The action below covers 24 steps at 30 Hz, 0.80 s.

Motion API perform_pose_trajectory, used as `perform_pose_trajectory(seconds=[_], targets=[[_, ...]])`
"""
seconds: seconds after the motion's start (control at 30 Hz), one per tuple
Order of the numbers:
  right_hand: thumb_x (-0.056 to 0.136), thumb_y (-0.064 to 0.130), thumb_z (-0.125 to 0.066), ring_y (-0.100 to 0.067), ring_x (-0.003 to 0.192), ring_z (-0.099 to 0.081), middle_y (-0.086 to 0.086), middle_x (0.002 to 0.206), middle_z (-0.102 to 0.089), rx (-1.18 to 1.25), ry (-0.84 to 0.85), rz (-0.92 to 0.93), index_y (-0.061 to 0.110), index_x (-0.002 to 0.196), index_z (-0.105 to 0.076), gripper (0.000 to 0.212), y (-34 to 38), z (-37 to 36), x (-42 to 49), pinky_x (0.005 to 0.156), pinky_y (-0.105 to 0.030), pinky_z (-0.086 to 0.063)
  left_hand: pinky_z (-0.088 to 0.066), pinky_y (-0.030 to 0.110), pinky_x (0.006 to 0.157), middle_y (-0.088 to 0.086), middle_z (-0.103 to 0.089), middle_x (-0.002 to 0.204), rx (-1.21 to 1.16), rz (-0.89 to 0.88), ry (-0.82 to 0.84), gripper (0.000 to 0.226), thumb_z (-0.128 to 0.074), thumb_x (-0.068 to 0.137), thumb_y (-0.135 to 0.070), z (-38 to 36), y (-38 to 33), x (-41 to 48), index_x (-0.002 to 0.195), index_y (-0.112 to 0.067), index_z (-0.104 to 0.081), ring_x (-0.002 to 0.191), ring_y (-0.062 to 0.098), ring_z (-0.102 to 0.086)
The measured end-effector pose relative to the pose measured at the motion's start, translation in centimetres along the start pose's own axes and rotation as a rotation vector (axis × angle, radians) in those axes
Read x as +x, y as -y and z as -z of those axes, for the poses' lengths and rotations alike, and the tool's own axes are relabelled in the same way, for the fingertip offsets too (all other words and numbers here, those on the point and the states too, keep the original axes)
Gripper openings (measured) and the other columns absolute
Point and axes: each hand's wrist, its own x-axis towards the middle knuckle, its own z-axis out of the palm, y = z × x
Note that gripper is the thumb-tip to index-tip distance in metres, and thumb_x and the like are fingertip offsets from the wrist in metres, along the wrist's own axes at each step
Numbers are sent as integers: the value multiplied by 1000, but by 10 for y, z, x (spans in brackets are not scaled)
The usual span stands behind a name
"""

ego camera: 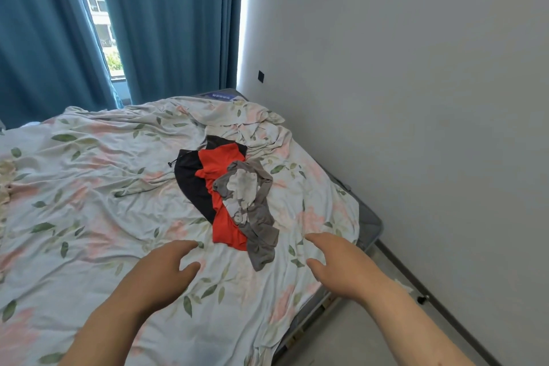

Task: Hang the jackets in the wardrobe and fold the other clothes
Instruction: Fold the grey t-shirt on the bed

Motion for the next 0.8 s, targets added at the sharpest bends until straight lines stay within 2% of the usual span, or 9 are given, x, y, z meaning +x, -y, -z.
perform_pose_trajectory(seconds=[0.2, 0.5, 0.7, 0.8], targets=[[102, 41, -46, -11, 143, -33, 8, 158, -33, 28, 17, -7, 29, 155, -28, 57, -22, 7, 24, 114, -26, -26, -34, 27, 109, -13, -44, 150, -4, 20, 5, 49, -54, 97, -41, -8, -8, 29, 145, -32, -44, 138, 8, -40], [103, 42, -44, -13, 144, -32, 8, 159, -32, 92, 204, 43, 30, 155, -28, 56, -94, -2, 131, 115, -27, -26, -36, 25, 108, -14, -44, 150, -79, 183, 93, 49, -53, 98, -41, -72, -47, 96, 145, -33, -44, 135, 7, -43], [101, 43, -46, -11, 140, -37, 9, 156, -36, 139, 383, 59, 32, 153, -31, 56, -158, -56, 232, 112, -26, -29, -35, 24, 108, -13, -45, 149, -143, 356, 195, 47, -53, 97, -41, -145, -53, 171, 143, -32, -47, 135, 6, -43], [101, 42, -45, -13, 143, -32, 6, 158, -33, 91, 459, 77, 28, 154, -30, 57, -183, -97, 277, 114, -27, -26, -39, 23, 101, -9, -54, 140, -293, 456, 181, 43, -58, 96, -33, -192, -47, 211, 138, -26, -55, 126, 9, -51]])
